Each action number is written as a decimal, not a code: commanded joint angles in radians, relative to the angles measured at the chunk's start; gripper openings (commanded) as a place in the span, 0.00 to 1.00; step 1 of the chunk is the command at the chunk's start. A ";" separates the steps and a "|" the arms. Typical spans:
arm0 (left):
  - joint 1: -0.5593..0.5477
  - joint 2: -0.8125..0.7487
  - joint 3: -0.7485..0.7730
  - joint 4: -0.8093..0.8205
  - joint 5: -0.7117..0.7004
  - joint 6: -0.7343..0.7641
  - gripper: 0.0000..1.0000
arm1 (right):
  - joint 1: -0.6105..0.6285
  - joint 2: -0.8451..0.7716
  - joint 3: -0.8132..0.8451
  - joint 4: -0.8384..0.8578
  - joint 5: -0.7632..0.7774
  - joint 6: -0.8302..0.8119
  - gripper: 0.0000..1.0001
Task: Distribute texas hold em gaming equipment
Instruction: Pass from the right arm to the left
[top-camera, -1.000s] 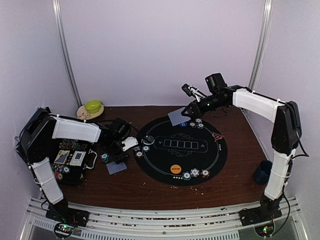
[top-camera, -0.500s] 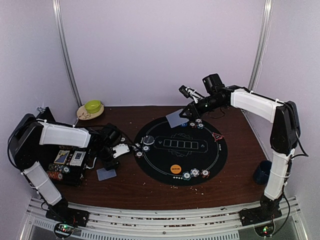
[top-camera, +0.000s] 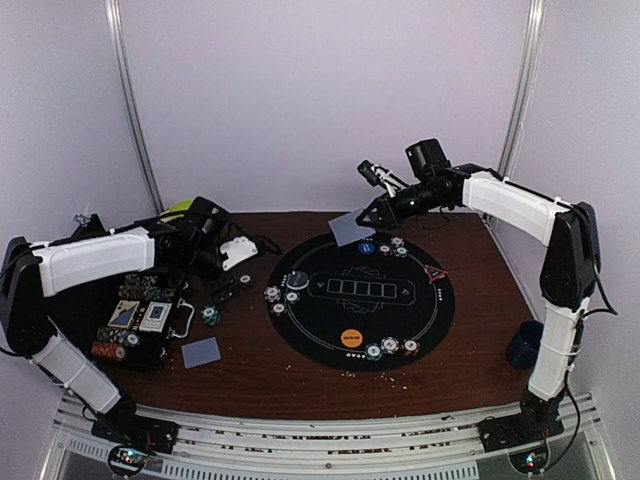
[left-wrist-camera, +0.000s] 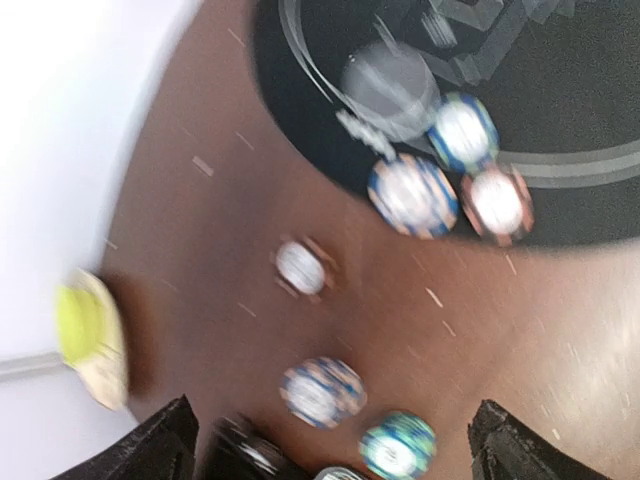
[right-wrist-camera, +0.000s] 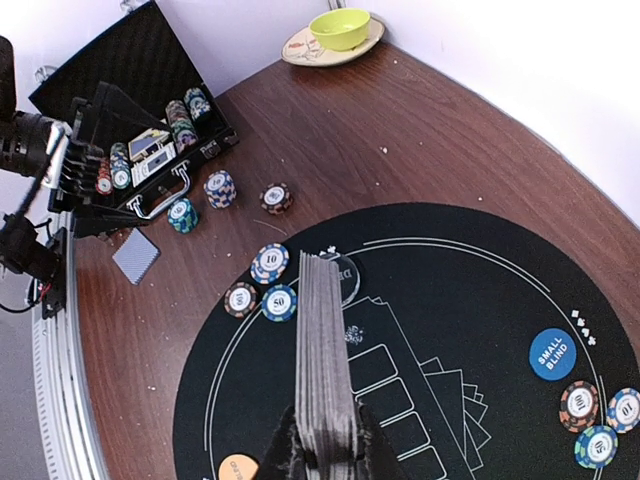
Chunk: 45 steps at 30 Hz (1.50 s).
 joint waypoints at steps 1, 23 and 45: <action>-0.005 0.017 0.126 0.214 0.016 0.110 0.98 | 0.003 0.003 0.044 0.067 -0.079 0.091 0.00; -0.220 0.162 0.249 0.249 0.135 0.183 0.98 | 0.131 0.063 -0.209 0.626 -0.360 0.674 0.00; -0.253 0.267 0.263 0.251 0.075 0.132 0.74 | 0.135 0.147 -0.281 0.779 -0.422 0.817 0.00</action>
